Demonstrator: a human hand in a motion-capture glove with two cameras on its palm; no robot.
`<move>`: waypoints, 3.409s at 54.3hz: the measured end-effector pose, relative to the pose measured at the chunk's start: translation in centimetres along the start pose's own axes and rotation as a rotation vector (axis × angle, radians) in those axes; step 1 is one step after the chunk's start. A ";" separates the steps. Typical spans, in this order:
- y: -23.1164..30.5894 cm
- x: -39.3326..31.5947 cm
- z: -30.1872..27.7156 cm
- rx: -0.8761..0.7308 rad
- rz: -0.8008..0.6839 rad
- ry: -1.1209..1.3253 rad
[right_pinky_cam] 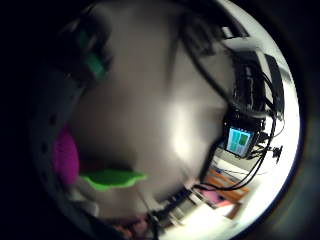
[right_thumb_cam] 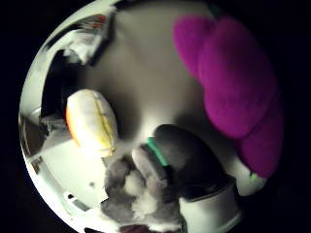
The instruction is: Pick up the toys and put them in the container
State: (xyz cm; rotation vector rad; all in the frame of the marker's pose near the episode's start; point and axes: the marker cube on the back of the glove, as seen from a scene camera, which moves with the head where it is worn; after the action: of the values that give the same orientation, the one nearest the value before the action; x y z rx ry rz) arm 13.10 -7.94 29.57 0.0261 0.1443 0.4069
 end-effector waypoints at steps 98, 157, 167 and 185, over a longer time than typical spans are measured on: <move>14.0 -43.8 -32.5 -0.013 -0.878 -0.057; 9.0 -14.2 -29.2 -0.113 -0.432 0.111; 6.9 -12.7 -21.9 -0.193 -0.407 0.045; 2.0 -15.9 -6.0 -0.441 -0.358 -0.105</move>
State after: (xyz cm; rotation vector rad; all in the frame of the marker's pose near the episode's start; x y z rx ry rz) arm -3.05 -12.40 25.89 -0.4068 -0.0476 0.0721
